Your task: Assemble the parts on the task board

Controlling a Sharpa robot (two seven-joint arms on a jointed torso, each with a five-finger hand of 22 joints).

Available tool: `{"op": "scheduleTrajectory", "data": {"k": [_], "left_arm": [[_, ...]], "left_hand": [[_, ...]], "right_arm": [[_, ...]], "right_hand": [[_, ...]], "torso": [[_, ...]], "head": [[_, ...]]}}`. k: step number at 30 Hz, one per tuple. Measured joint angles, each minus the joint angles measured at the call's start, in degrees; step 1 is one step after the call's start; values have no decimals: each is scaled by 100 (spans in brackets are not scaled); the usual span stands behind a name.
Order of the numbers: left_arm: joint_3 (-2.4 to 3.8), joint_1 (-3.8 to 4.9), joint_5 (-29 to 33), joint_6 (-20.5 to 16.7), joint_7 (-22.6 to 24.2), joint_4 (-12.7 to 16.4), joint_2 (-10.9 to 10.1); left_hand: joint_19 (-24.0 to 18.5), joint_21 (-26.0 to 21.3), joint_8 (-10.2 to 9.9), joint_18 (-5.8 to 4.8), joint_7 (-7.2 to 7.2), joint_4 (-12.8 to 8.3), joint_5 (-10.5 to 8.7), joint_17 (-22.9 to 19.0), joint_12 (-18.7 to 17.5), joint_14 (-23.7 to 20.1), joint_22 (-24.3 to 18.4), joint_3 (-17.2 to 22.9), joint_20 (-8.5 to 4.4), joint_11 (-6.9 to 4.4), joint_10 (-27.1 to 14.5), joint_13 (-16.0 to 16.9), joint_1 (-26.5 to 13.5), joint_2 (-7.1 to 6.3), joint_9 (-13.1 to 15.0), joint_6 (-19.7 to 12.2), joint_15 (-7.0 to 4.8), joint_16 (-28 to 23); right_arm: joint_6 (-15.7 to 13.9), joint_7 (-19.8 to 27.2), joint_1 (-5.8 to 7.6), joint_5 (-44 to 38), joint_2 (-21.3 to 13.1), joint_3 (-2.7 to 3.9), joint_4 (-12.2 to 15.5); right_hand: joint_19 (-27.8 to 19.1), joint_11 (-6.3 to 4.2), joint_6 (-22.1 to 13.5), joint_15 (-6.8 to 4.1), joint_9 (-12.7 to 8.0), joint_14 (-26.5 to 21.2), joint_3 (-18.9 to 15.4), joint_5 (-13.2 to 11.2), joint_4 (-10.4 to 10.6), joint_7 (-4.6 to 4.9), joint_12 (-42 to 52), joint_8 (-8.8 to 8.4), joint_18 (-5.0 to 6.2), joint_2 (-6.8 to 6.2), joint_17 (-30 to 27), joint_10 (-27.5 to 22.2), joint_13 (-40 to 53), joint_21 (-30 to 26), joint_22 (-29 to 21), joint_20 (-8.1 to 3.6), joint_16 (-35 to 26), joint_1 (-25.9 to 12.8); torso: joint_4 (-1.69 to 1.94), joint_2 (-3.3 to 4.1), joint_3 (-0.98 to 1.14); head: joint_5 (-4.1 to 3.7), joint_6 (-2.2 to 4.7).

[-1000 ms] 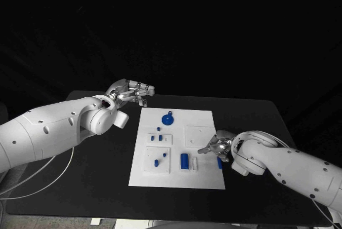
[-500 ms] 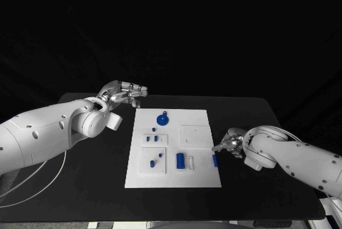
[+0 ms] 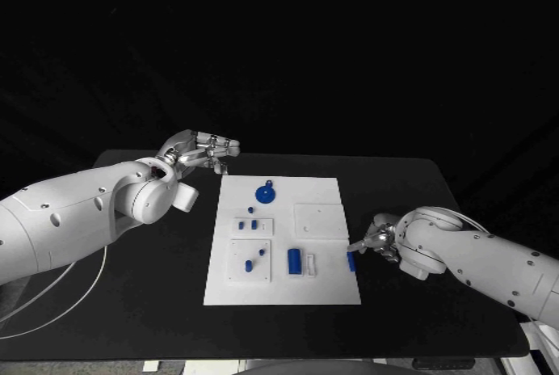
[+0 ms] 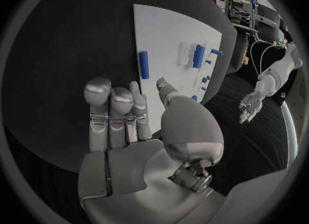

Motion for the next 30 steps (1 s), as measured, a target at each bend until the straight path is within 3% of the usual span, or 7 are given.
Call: {"op": "scheduleTrajectory", "data": {"k": [8, 11, 17, 23, 30], "left_arm": [[0, -1, 0, 2, -1, -3, 6], [0, -1, 0, 2, -2, -4, 6], [-1, -1, 0, 3, -3, -5, 5], [-2, -1, 0, 4, -4, -6, 3], [-3, -2, 0, 4, -6, -6, 1]], "left_hand": [[0, 0, 0, 0, 0, 0, 0, 0, 0, 0, -1, 0, 0, 0, 0, 0, 0, 0, 0, 0, 0, 0], [0, 0, 0, 0, 0, 0, 0, 0, 0, 0, -1, 0, 0, 0, 0, 0, 0, 0, 0, 0, 0, 0], [0, 0, 0, 0, 0, 0, 0, 0, 0, 0, -1, 0, 0, 0, 0, 0, 0, 0, 0, 0, 0, 0], [0, 0, 0, 0, 0, 0, 0, 0, 0, 0, -2, 0, 0, 0, 0, 0, 0, 0, 0, 0, 0, 0], [0, -18, 0, 0, 0, 0, 0, 0, 0, 0, -2, 0, 0, 0, 0, 0, 0, 0, 0, 0, 0, 0]], "right_arm": [[193, -16, -59, 7, 129, -58, -91], [251, -16, -74, 9, 162, -92, -116], [329, -13, -95, 10, 225, -138, -163], [353, -2, -101, -10, 277, -143, -216], [347, 16, -97, -47, 352, -139, -317]], "right_hand": [[0, 0, -7, 0, -20, 0, 45, -21, 270, 6, -26, 0, 1, -166, 6, 0, -7, 0, 4, 0, -24, 69], [0, 0, -7, 0, -26, 0, 48, -21, 270, 6, -33, 0, 1, -137, 19, 0, -7, 0, 14, 0, -27, 104], [0, 0, -4, 0, -13, 0, 33, -21, -126, 4, -33, 18, 0, 104, 22, 0, -3, -21, 28, 0, -28, 110], [0, 1, 20, 0, -23, 0, 297, 75, -783, -18, -33, 52, 1, 554, 22, 0, -3, -21, 31, 0, -27, 247], [0, 2, 88, 0, -27, 0, 472, 101, -1175, -22, -33, 65, -1, 740, 17, 1, -3, -21, 39, 0, -27, 83]], "torso": [[-1, -3, -7], [-1, -3, -6], [-3, -3, -4], [-7, -2, 2], [-13, -1, 4]], "head": [[31, -15], [44, -21], [64, -31], [79, -34], [86, -40]]}}
